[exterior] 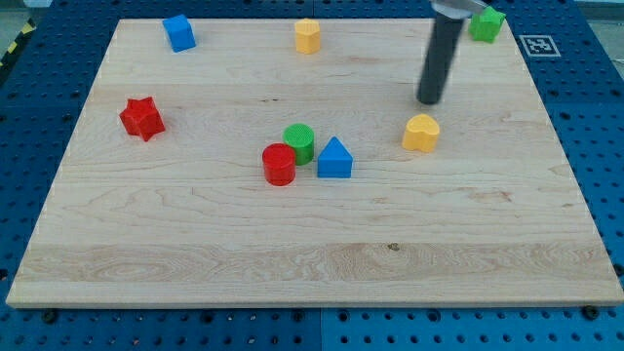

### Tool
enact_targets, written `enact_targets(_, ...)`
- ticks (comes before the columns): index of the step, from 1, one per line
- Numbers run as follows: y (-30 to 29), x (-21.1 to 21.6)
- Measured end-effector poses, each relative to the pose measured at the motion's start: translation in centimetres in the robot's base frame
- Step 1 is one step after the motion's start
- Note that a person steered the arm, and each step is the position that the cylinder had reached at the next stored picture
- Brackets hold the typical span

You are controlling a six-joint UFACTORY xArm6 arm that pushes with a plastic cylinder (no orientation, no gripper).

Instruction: Move yellow heart to blue triangle

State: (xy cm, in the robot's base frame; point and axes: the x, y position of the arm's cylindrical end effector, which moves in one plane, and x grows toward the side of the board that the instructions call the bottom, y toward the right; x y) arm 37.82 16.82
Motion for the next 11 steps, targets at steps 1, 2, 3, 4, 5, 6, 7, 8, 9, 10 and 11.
enact_targets(1, 0.9, 4.1)
enact_targets(2, 0.2, 4.5)
enact_targets(3, 0.0, 4.5)
enact_targets(4, -2.1, 4.5)
enact_targets(5, -2.4, 4.5)
enact_targets(6, -4.9, 3.9)
enact_targets(7, -8.8, 3.9)
enact_targets(8, -12.2, 2.9)
enact_targets(9, -11.6, 2.2)
enact_targets(10, -8.0, 3.8)
enact_targets(11, -7.9, 7.6)
